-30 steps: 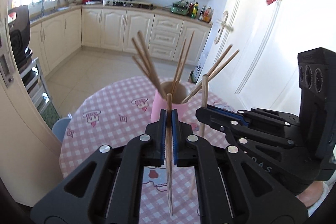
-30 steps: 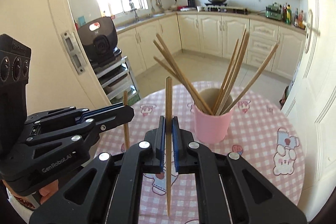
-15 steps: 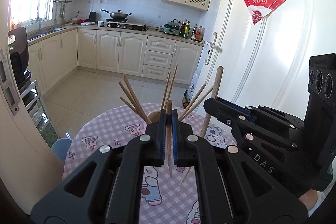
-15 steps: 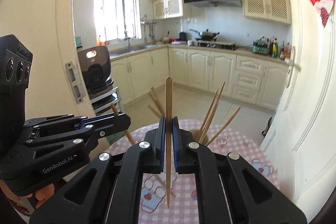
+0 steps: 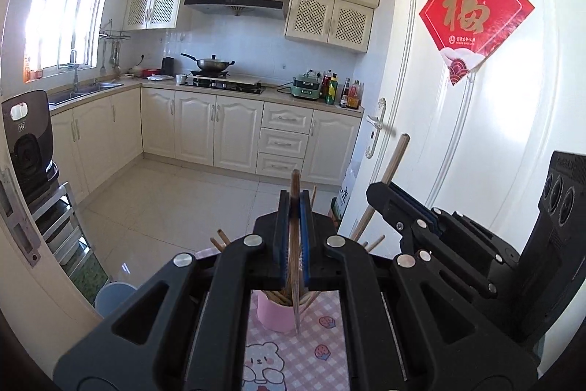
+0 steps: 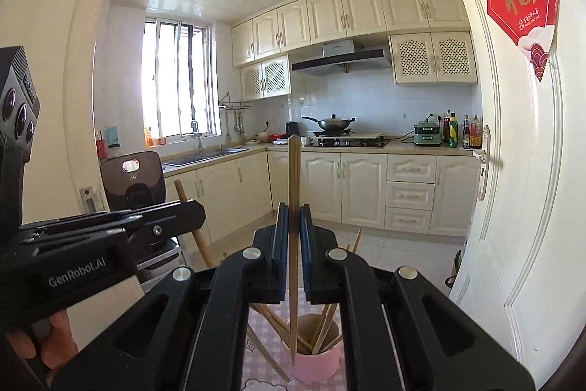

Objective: Organize utensils
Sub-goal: 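Raise both held chopsticks upright over the pink cup with both tools, then open the left tool to drop its chopstick into the cup while the right tool releases its own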

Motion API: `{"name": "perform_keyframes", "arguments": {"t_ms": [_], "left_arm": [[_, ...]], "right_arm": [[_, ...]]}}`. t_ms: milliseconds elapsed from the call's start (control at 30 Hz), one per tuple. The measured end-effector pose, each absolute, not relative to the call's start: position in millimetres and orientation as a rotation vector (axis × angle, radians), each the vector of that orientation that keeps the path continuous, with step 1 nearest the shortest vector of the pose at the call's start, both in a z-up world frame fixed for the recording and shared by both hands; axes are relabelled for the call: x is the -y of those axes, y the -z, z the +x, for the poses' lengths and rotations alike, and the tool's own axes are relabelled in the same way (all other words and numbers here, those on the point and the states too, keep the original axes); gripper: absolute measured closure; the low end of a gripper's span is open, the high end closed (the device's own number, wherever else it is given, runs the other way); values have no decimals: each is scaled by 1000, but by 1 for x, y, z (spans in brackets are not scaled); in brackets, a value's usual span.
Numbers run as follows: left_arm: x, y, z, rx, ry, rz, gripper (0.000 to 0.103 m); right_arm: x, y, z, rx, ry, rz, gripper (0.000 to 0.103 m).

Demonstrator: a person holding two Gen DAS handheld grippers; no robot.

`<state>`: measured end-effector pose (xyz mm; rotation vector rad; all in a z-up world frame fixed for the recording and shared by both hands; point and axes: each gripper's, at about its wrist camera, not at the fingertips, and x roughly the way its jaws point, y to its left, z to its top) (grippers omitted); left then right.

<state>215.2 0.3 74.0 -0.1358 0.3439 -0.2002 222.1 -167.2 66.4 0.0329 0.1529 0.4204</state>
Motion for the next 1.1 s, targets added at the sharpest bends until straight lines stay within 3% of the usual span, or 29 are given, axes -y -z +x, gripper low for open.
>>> {"name": "perform_keyframes", "arguments": {"t_ms": [333,1100], "left_arm": [[-11,-77,239,-267,160,-199,98],[18,2,261,-429,192,-91,97]], "right_arm": [[170,-56,246,-153,-392,-1,98],[165,-32,236,-257,-397,-55,98]]}}
